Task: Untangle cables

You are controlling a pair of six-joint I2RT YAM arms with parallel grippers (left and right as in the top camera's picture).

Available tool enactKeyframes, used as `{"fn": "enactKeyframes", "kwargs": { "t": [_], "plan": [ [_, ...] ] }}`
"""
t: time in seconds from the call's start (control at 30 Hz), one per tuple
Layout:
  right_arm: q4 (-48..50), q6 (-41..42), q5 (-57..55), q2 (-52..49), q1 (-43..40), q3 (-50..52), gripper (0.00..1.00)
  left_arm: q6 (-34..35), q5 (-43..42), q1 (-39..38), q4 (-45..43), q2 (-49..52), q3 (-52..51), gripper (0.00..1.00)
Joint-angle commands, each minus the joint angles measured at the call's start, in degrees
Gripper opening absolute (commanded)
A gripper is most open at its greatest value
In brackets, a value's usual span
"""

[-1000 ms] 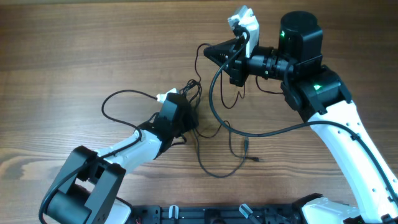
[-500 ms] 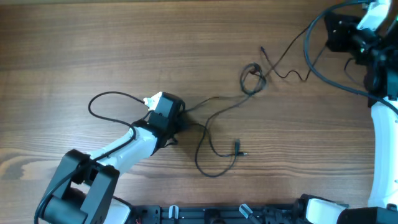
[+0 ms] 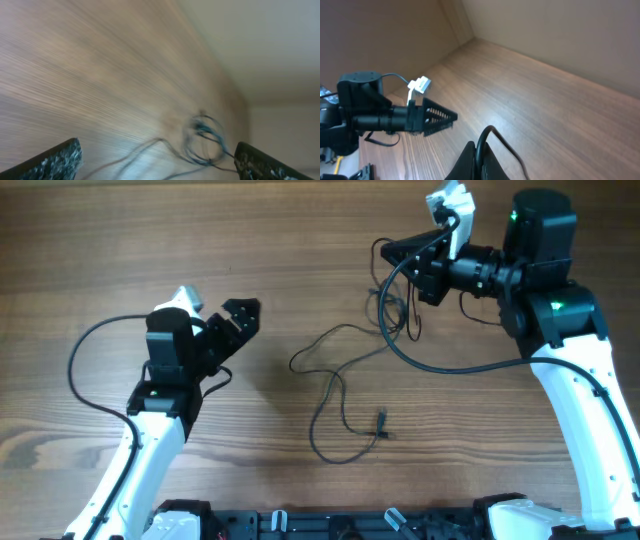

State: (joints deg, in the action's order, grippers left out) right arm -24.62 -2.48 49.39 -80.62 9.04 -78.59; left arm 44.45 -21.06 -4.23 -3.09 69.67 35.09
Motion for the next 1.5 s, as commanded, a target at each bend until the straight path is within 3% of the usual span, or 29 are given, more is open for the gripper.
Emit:
{"fn": "enactKeyframes", "kwargs": {
  "t": [0.0, 0.1, 0.2, 0.27, 0.4, 0.5, 0.6, 0.67, 0.73, 0.77, 0.83, 0.9, 0.93, 0.97, 1.07, 1.27, 1.4, 1.47],
  "plan": [
    [1.09, 2.45, -0.85, 1.14, -0.04, -0.81, 0.05, -0.52, -6.54, -8.94, -5.70, 2.56, 0.02, 1.00],
    [2.05, 5.49, 2.16, 1.14, -0.04, -0.81, 0.04, -0.46, 0.26, -15.47, -10.27, 5.99, 0.02, 1.00],
    [9.14, 3.54, 24.37, 1.14, -0.04, -0.81, 0.04, -0.28, 4.22, -17.79, -16.09, 9.09, 0.02, 1.00],
    [15.67, 6.27, 33.27, 1.14, 0.02, -0.81, 0.04, -0.37, 8.09, -17.73, -17.73, 9.60, 0.02, 1.00],
    [18.36, 11.61, 33.59, 1.14, 1.99, -0.81, 0.04, -1.95, 14.69, -17.09, -17.70, 9.60, 0.02, 1.00],
    [17.92, 11.67, 33.92, 1.14, 4.79, -0.81, 0.04, -8.52, 14.21, -16.50, -16.87, 9.60, 0.02, 1.00],
    [18.14, 11.61, 33.59, 1.11, 5.73, -0.81, 0.04, -23.63, 7.37, -16.48, -14.08, 9.60, 0.02, 0.99],
    [18.14, 11.67, 32.76, 1.11, 5.73, -0.81, 0.04, -29.77, 3.96, -16.50, -9.46, 9.60, 0.02, 0.99],
    [17.97, 11.85, 32.79, 1.11, 5.73, -0.81, 0.04, -32.59, 0.85, -16.50, -6.05, 9.60, 0.00, 0.90],
    [17.97, 12.26, 32.79, 1.11, 5.73, -0.81, 0.04, -32.72, -0.76, -16.50, -5.03, 9.64, 0.00, 0.80],
    [17.97, 13.11, 32.57, 1.11, 5.75, -0.81, 0.04, -32.72, -4.83, -16.65, -4.02, 9.86, -0.11, 0.40],
    [17.94, 13.11, 32.57, 1.11, 5.75, -0.81, 0.04, -32.74, -6.21, -16.65, -2.19, 10.32, -0.17, 0.31],
    [17.90, 13.16, 32.57, 1.11, 5.73, -0.81, 0.04, -32.68, -6.21, -16.65, -1.73, 10.47, -0.17, 0.49],
    [17.66, 13.20, 32.59, 1.11, 5.81, -0.81, 0.04, -31.82, -6.21, -16.63, -2.29, 10.58, -0.17, 1.00],
    [14.05, 12.76, 31.89, 1.01, 5.86, -0.79, 0.04, -31.82, -9.73, -16.63, -5.73, 10.60, -0.17, 1.00],
    [0.44, 5.18, 16.48, -1.07, 5.90, -0.79, 0.04, -32.06, -16.50, -16.65, -4.55, 10.60, -0.17, 0.99],
    [0.76, 5.51, 17.40, -1.20, 5.92, -0.79, 0.04, -38.05, -14.19, -16.65, -1.40, 11.28, -0.22, 0.88],
    [0.76, 5.53, 20.59, -1.20, 6.03, -0.79, 0.04, -38.23, -8.07, -16.65, -2.05, 14.21, -0.22, 0.97]
  ]
}}
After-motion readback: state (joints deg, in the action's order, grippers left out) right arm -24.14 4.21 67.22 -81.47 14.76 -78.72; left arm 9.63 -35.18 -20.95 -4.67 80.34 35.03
